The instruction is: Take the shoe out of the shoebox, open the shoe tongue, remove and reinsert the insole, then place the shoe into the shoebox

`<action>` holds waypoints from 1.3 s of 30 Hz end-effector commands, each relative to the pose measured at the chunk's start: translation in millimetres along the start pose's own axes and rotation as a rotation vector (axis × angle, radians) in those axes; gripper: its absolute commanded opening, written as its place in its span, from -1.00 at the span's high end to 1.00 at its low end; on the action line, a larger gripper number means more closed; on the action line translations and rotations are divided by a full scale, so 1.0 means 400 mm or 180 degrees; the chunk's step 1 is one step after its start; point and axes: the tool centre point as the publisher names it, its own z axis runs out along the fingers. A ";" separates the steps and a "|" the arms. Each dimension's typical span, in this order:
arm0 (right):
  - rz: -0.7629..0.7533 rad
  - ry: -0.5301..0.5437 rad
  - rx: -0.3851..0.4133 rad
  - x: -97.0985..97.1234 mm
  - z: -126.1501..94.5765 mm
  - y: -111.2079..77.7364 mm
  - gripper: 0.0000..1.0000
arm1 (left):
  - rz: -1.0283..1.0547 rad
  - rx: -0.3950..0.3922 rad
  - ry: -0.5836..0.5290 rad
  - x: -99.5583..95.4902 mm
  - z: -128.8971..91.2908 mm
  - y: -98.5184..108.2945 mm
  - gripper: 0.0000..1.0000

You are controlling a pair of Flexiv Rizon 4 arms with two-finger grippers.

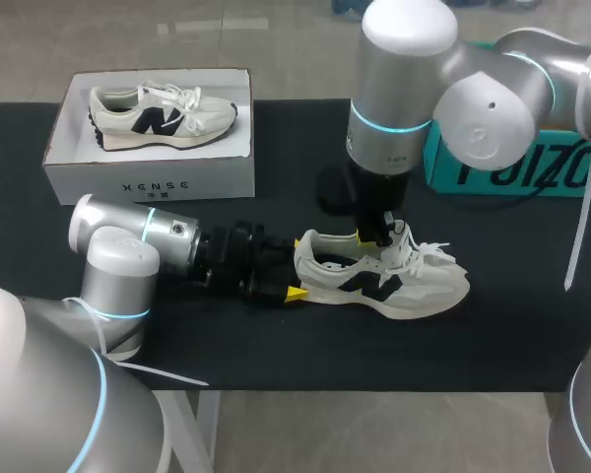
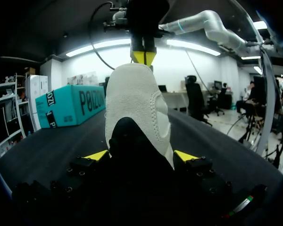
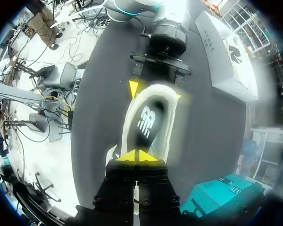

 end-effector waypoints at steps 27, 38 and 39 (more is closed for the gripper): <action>0.0416 -0.0176 0.0322 -0.063 0.119 -0.042 1.00 | -0.0002 -0.0007 0.0000 -0.001 0.008 0.006 1.00; 0.0491 -0.0167 0.0352 -0.061 0.132 -0.051 0.61 | -0.0002 -0.0007 0.0000 -0.001 0.008 0.006 1.00; 0.0494 -0.0164 0.0351 -0.060 0.133 -0.051 0.51 | -0.0002 -0.0007 0.0000 -0.001 0.008 0.006 1.00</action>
